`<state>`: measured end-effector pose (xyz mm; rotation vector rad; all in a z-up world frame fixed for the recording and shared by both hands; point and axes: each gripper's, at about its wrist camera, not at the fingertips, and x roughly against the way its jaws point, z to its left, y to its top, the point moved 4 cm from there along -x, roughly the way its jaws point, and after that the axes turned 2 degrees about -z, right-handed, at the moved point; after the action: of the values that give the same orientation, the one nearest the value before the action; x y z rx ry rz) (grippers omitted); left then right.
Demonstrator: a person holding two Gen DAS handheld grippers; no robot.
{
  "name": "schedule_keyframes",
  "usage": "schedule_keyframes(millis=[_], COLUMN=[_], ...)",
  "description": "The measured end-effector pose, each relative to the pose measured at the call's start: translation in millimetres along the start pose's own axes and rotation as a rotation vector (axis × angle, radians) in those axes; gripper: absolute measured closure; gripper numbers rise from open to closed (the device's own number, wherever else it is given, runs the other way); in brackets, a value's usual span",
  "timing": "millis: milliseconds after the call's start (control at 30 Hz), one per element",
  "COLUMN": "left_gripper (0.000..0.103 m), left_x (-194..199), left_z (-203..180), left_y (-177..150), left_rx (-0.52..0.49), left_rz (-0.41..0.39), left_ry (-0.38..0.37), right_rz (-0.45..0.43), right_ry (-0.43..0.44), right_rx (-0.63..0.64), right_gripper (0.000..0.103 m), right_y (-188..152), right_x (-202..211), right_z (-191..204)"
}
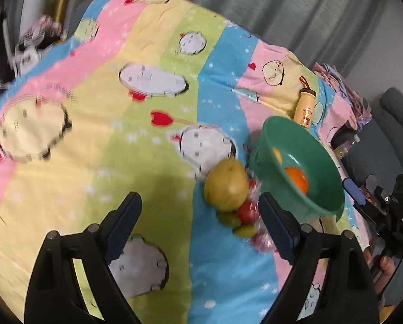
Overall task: Organize fruits
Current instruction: 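Open the right gripper to drop the grapefruit and withdraw, then reach the left tool to the small green fruit and close on it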
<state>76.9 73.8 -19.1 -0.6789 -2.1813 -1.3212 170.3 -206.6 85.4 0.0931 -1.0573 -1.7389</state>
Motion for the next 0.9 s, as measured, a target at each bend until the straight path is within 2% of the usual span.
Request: schedule_keyframes(millis=[100, 167, 467, 533, 600, 700, 900], left_gripper=[0.015, 0.015, 0.016, 0.02, 0.031, 0.042, 0.043], left_x=[-8.1, -7.0, -3.6, -7.2, -15.2, -32.6, -55.1], left_z=[1.2, 1.6, 9.2, 5.8, 0.1, -8.0, -19.1], left_y=[-5.0, -4.7, -4.9, -8.1, -12.9, -23.7, -29.9], left_rx=[0.054, 0.061, -0.047, -0.107, -0.17, -0.248, -0.307], left_rz=[0.051, 0.052, 0.022, 0.027, 0.049, 0.098, 0.141], left_ry=[-0.048, -0.063, 0.036, 0.065, 0.078, 0.094, 0.08], right_rz=[0.027, 0.046, 0.132, 0.143, 0.146, 0.145, 0.127], right_ry=[0.013, 0.024, 0.02, 0.033, 0.032, 0.035, 0.035], right_rx=[0.035, 0.062, 0.175, 0.21, 0.235, 0.221, 0.183], right_gripper=[0.031, 0.031, 0.031, 0.031, 0.031, 0.031, 0.031], right_y=[-8.3, -12.0, -29.9, -33.6, -35.3, -36.4, -32.3], right_x=[-2.0, -2.8, -13.3, -13.9, -13.5, -11.0, -4.9], right_z=[8.9, 14.5, 36.4, 43.9, 48.8, 47.9, 41.6])
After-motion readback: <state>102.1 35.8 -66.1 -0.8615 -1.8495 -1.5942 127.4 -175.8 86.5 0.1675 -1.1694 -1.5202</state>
